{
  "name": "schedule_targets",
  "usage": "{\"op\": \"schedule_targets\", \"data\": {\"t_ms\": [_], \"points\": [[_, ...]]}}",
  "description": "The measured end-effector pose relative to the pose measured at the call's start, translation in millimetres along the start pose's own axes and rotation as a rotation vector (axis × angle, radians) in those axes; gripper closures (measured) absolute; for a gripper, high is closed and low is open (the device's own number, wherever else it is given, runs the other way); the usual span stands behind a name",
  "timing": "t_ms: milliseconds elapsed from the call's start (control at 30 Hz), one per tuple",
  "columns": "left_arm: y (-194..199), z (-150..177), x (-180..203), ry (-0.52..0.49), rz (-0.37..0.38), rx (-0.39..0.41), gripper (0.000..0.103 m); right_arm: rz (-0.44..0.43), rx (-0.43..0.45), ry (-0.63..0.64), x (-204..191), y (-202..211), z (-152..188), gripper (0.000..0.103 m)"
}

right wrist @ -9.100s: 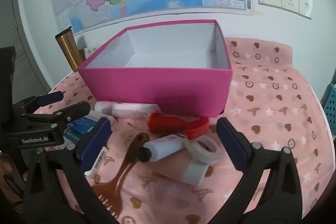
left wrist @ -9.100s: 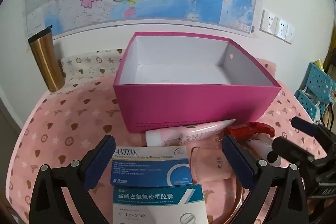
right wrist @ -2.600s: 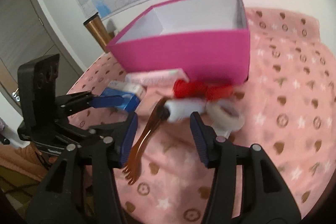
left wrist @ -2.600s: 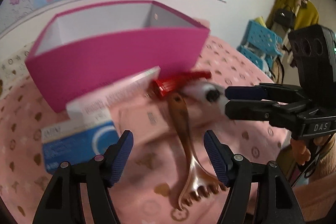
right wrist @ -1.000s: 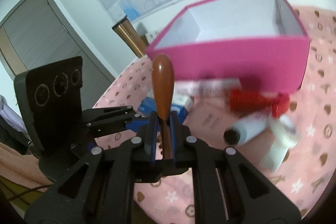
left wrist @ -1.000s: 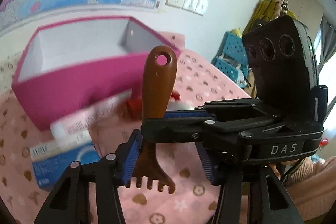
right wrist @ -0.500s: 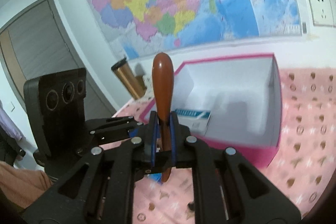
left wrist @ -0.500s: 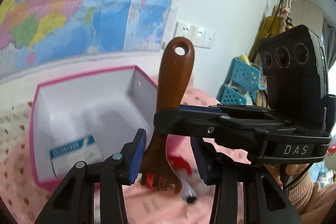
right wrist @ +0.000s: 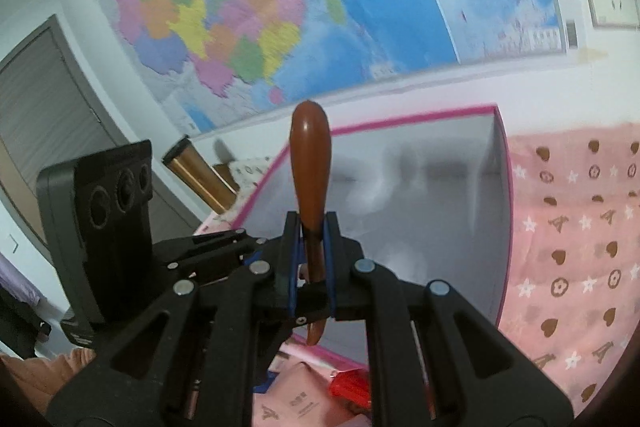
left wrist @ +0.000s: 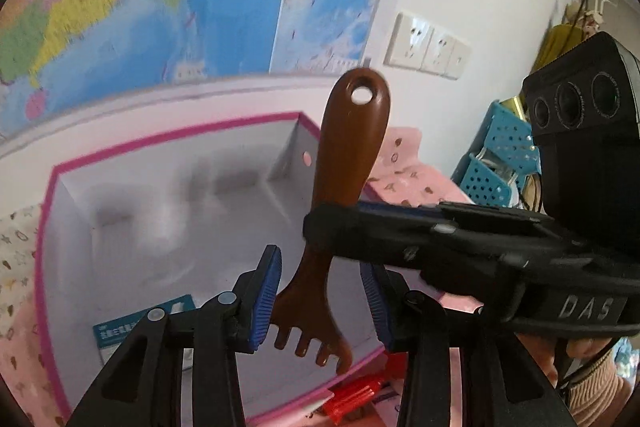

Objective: Organize rigid objects
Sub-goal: 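Lift the brown comb into the magenta box and release it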

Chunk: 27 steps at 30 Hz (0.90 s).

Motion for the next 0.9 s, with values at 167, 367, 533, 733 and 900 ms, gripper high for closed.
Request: {"op": "schedule_targets", "data": {"t_ms": [167,367,533,733,900], "points": [[-24.0,7.0,-5.0,0.017,-0.025,-0.062,0.062,0.037,-0.080,-0.034,20.4,-22.4,4.7,0.087],[-31.8,16.3,-15.9,0.058,-0.077,-0.092,0.062,0.212,-0.114,-0.036,37.5,-33.6,4.2,0.072],[-13.9,19.3,-21.2,0.079,-0.078,-0.036,0.060,0.295,-0.049,0.004,31.6,-16.8,3.1,0.060],[31.4,38.9,-14.3,0.037,-0.055,0.062,0.056,0.258,0.017,0.059,14.7,19.4,16.6,0.059],[57.2,63.3,-4.9,0.008,-0.019,0.089,0.054,0.191,0.023,0.082,5.7,49.2,47.2,0.059]]}}
Point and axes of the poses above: each gripper's, at about its wrist camera, not at the fingertips, and y roughly against the way its jaws point, x to its right, z to its underside, the point moved 1 cm from there along -y, roughly the way its jaws point, and after that the axes turned 2 degrees about -y, right-handed, at the moved point
